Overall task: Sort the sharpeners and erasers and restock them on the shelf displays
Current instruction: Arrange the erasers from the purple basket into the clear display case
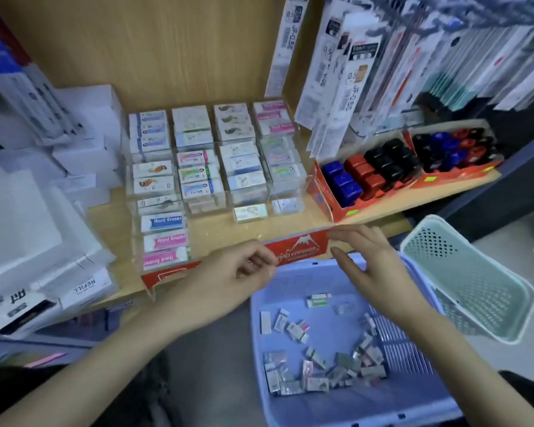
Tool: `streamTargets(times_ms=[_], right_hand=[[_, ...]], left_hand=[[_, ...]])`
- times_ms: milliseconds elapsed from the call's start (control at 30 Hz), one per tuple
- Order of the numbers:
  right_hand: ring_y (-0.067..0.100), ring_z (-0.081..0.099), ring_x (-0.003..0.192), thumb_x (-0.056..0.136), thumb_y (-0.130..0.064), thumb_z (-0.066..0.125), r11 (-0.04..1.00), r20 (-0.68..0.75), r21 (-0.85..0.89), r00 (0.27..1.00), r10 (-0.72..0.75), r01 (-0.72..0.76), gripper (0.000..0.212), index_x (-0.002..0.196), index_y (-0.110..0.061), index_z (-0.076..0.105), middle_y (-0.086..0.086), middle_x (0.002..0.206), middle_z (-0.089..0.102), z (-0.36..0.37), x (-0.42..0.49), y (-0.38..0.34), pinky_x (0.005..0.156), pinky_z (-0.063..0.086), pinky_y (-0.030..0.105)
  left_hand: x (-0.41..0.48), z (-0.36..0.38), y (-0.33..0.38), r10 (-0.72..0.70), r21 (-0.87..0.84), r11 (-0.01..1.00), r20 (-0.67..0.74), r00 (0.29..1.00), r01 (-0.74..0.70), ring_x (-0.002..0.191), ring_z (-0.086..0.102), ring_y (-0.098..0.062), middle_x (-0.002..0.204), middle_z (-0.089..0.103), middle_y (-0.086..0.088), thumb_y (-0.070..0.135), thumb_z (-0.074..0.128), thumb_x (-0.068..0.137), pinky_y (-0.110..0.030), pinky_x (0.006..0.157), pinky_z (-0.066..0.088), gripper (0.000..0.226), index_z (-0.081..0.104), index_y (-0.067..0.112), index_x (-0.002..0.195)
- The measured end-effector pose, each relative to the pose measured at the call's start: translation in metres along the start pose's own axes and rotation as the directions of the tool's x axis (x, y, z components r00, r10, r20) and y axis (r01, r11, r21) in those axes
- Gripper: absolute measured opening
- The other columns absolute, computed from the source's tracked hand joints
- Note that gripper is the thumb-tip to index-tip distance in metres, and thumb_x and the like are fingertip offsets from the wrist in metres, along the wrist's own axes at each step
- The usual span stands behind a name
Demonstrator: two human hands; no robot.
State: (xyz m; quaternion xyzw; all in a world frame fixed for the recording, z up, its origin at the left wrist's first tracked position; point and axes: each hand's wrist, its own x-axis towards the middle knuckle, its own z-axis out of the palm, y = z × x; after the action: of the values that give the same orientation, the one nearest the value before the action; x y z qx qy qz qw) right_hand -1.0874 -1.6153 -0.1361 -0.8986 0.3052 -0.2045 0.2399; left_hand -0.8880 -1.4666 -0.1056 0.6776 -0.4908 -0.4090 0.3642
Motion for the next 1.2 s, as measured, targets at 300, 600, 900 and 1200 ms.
streamTargets(times_ms=[300,600,900,1200], right_hand=[[0.024,0.055,0.114,0.096,-0.018,0.054,0.767,0.570,-0.233,0.555,0.606,-0.598,0.039,0.134,-0.011,0.048,0.008,0.133,0.053,0.024,-0.137,0.130,0.075,0.034,0.017],[0.035,0.044,0.125,0.084,-0.014,0.067,0.779,0.688,-0.391,0.408,0.601,-0.490,0.070,0.143,-0.010,0.030,0.020,0.140,0.040,0.087,-0.169,0.207,0.093,0.041,0.037],[0.030,0.015,0.143,0.068,-0.030,0.081,0.880,0.772,-0.424,0.422,0.476,-0.215,0.102,0.147,-0.012,0.020,0.011,0.155,0.017,0.152,-0.178,0.263,0.112,0.027,0.049],[0.037,0.017,0.137,0.089,-0.021,0.060,0.820,0.723,-0.559,0.411,0.555,-0.124,0.071,0.146,-0.021,0.016,0.004,0.151,0.013,0.169,-0.167,0.261,0.098,0.043,0.045]], left_hand=[[0.036,0.122,-0.086,-0.237,0.247,0.956,0.330,0.914,0.159,0.097,0.062,-0.023,0.107,0.058,-0.002,0.014,0.060,0.091,-0.027,0.071,0.044,0.012,0.054,0.016,0.101],[0.096,0.204,-0.179,-0.389,0.560,0.817,0.362,0.847,0.135,0.122,0.043,-0.033,0.138,0.031,-0.015,0.010,0.070,0.080,-0.033,0.096,0.039,0.059,0.044,0.011,0.132],[0.123,0.232,-0.244,-0.444,0.775,0.628,0.432,0.785,-0.072,0.143,0.010,-0.026,0.157,0.008,-0.002,0.034,0.069,0.083,-0.045,0.111,0.025,0.083,0.019,0.026,0.149],[0.131,0.260,-0.258,-0.396,0.774,0.629,0.399,0.827,-0.072,0.129,0.032,-0.029,0.140,0.037,-0.010,0.050,0.070,0.076,-0.036,0.103,0.028,0.087,0.026,0.013,0.142]])
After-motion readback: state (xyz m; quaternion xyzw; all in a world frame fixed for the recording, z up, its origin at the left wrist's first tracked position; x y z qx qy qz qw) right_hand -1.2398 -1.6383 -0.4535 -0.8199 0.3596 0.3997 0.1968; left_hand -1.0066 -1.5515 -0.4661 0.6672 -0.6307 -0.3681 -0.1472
